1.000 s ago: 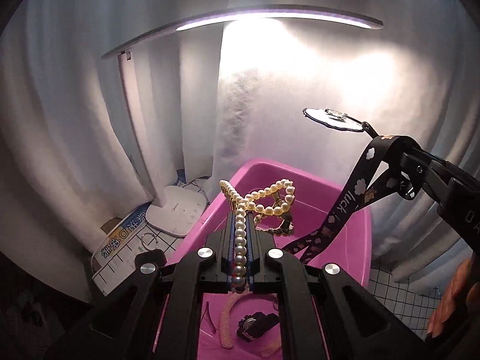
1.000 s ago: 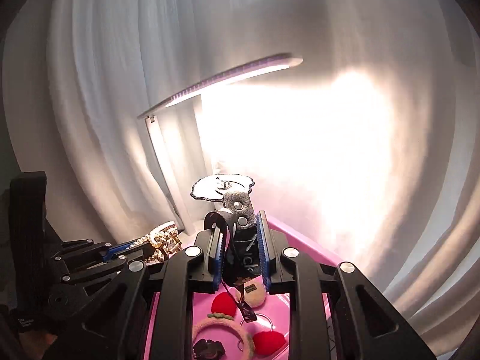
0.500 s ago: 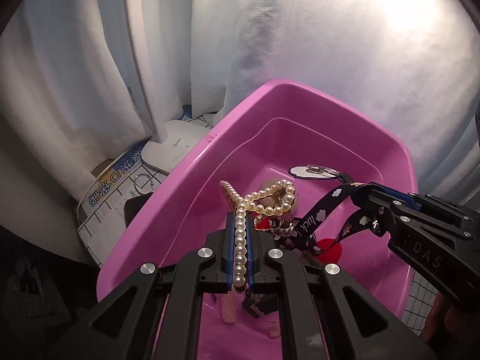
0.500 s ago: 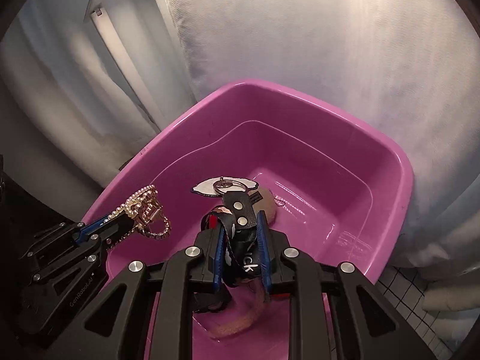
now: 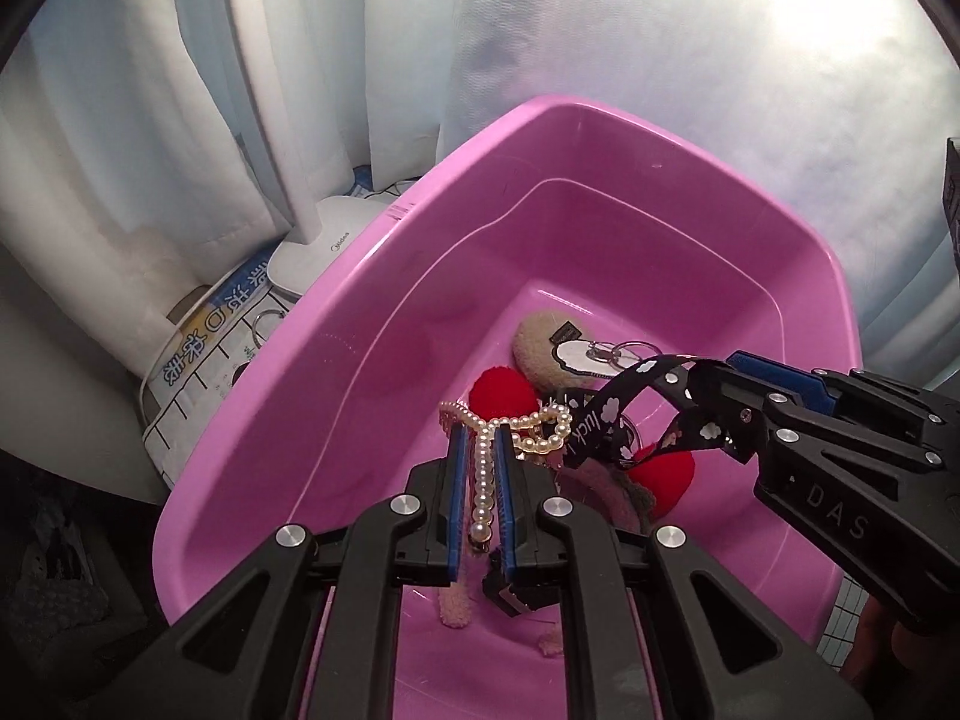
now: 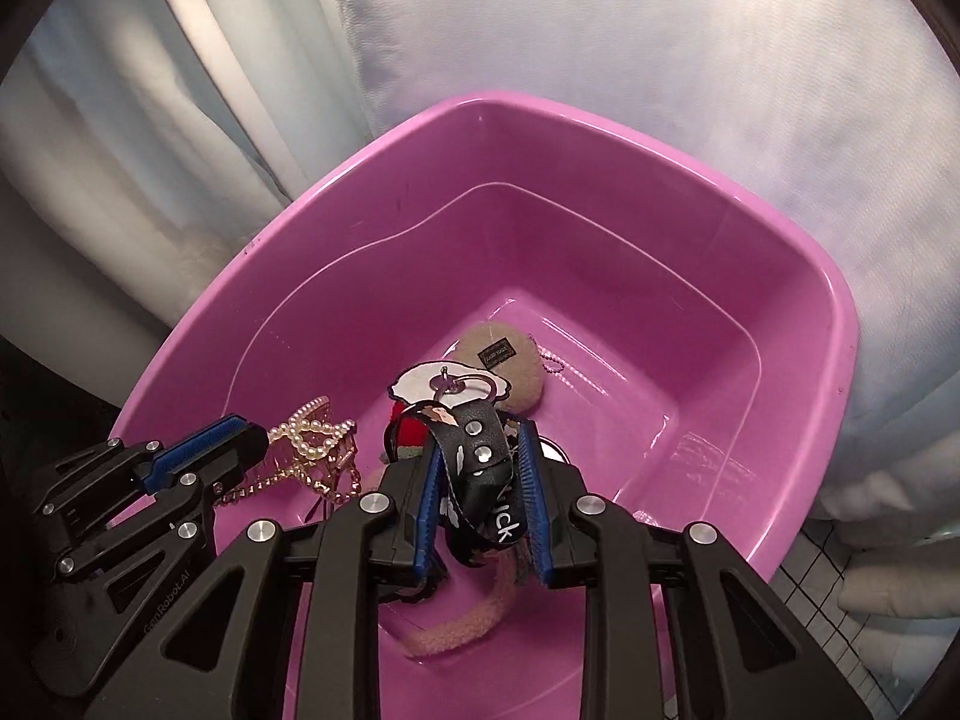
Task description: Organize jewelry
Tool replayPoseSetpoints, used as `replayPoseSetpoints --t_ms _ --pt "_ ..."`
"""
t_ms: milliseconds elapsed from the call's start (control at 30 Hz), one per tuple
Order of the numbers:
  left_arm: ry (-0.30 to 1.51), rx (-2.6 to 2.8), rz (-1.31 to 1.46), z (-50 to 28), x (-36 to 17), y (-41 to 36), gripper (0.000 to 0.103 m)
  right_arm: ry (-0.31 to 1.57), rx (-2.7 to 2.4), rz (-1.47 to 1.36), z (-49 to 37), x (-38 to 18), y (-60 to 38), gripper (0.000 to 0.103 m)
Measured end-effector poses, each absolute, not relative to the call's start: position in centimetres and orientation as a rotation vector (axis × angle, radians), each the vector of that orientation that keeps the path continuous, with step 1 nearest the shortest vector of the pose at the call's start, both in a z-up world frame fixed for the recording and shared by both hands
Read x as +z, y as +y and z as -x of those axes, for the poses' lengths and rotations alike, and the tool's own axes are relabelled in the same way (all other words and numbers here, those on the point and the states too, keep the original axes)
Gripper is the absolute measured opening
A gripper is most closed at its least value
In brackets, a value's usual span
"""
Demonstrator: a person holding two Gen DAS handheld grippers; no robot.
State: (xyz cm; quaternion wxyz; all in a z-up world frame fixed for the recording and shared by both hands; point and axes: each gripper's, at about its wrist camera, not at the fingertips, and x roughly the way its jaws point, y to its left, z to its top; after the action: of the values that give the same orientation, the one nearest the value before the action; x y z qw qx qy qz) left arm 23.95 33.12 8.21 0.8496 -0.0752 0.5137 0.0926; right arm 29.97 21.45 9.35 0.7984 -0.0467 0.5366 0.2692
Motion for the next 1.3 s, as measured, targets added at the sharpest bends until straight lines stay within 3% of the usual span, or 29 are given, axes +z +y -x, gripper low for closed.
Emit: replayPoseSetpoints --t_ms 33,67,200,300,1300 --pt "1.078 0.201 0.155 -23.9 8.4 33.1 0.025 1.143 0.577 0.101 -29.9 9.5 21.5 0.052" --pt "1.073 0.209 0.152 -23.9 8.5 33.1 0.039 1.133 0.573 0.103 -29.8 9.9 20.4 0.057" --pt "1.064 0.246 0.152 -23.8 9.0 33.7 0.061 1.12 0.563 0.096 -30.0 10.3 19.8 0.057" --pt "1.053 0.255 0.156 -23.6 9.3 34.1 0.072 1.123 0.558 0.088 -30.0 10.3 19.6 0.058" --pt "1.011 0.311 0.133 -20.1 12.1 32.8 0.078 1.053 0.549 0.09 -26.8 12.3 18.1 0.06"
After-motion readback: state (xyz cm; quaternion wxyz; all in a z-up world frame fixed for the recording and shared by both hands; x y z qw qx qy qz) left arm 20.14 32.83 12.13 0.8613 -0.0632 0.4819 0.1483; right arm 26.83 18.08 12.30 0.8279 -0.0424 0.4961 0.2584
